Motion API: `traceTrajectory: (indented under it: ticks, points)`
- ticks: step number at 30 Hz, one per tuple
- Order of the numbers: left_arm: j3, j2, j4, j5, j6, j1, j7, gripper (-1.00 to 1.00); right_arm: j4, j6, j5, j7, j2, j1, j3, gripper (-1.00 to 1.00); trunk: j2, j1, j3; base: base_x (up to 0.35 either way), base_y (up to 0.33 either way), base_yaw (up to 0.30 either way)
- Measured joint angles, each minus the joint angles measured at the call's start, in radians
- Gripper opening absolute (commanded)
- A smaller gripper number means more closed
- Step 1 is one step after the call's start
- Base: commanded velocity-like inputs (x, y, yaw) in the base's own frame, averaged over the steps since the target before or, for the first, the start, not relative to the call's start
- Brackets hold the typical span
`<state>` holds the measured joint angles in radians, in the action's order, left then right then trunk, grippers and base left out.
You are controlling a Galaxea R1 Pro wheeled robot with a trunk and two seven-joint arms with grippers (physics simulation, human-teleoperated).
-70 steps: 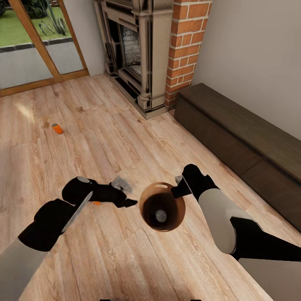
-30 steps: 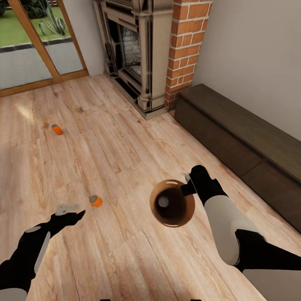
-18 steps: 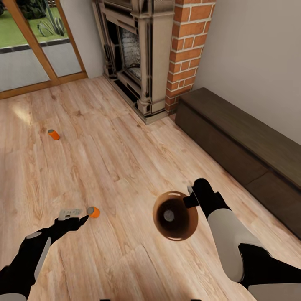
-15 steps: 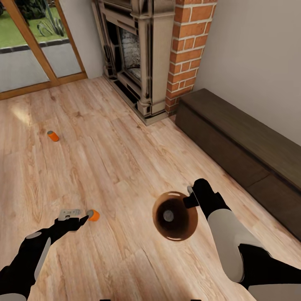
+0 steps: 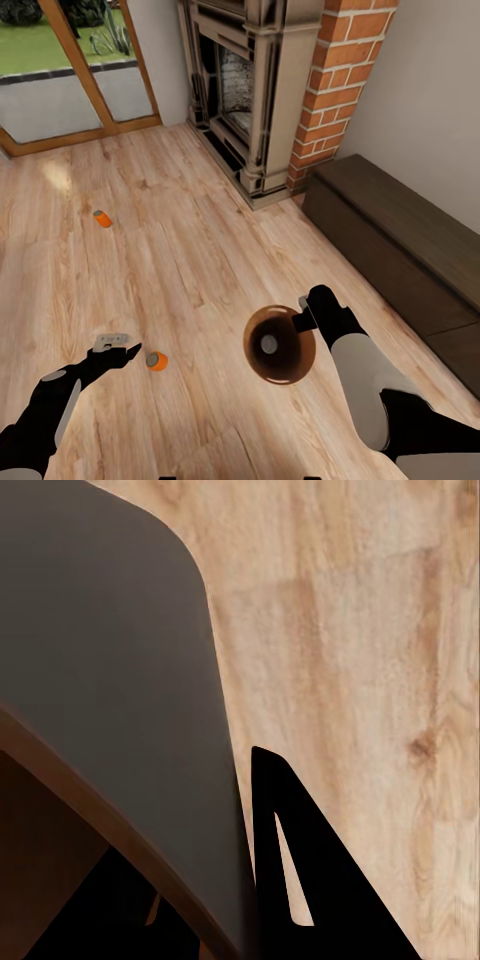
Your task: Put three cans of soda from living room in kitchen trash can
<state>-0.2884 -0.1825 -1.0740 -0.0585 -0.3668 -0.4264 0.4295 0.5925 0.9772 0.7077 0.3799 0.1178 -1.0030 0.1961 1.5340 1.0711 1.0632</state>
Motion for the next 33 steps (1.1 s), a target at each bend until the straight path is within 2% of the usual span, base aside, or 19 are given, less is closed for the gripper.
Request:
traceTrajectory:
  ticks: [6,9,13,18,25,27,28,30,33]
  points:
    - [0.000,0.000,0.000,-0.001,0.000,0.000,0.000,1.00,0.000,-0.001,0.005,-0.001,-0.001,0.000,0.003,-1.00,0.000,0.000,0.000,0.328,0.000,0.237]
    - [0.000,0.000,0.001,-0.001,0.000,0.000,0.000,1.00,0.000,0.001,-0.004,0.000,-0.001,0.000,0.003,-1.00,0.000,0.000,0.000,0.328,0.000,0.158]
    - [0.000,0.000,0.000,-0.001,0.000,0.000,0.000,1.00,-0.001,0.000,-0.003,0.000,0.000,0.000,0.003,-1.00,0.000,0.000,0.000,0.288,0.000,0.052]
    - [0.001,0.001,0.000,-0.002,-0.001,0.000,-0.004,1.00,-0.001,0.000,-0.001,0.000,0.000,0.001,0.002,-1.00,0.000,0.000,0.000,0.075,0.000,0.009]
    - [0.004,0.002,0.002,-0.006,-0.003,0.000,-0.007,1.00,0.001,0.010,0.003,0.002,-0.004,-0.003,0.012,-1.00,0.049,0.027,0.022,0.010,0.000,0.001]
    - [0.004,0.002,0.004,-0.009,-0.003,0.000,-0.008,1.00,0.003,0.039,-0.007,0.005,-0.010,-0.018,0.015,-1.00,0.063,0.034,0.029,0.001,0.000,0.000]
    - [0.004,0.002,0.018,-0.011,-0.003,-0.001,-0.010,1.00,-0.022,0.070,-0.015,0.009,-0.022,-0.054,0.016,-1.00,0.070,0.038,0.034,0.000,0.000,0.000]
    - [0.003,0.002,0.057,-0.012,-0.009,-0.002,-0.020,1.00,-0.022,0.067,0.002,0.011,-0.032,-0.113,0.015,-1.00,0.084,0.046,0.042,0.000,0.000,0.000]
    - [0.004,0.002,0.113,-0.011,-0.023,-0.015,-0.042,1.00,0.021,0.064,0.004,0.012,-0.046,-0.205,0.016,-1.00,0.105,0.057,0.056,0.000,0.000,0.000]
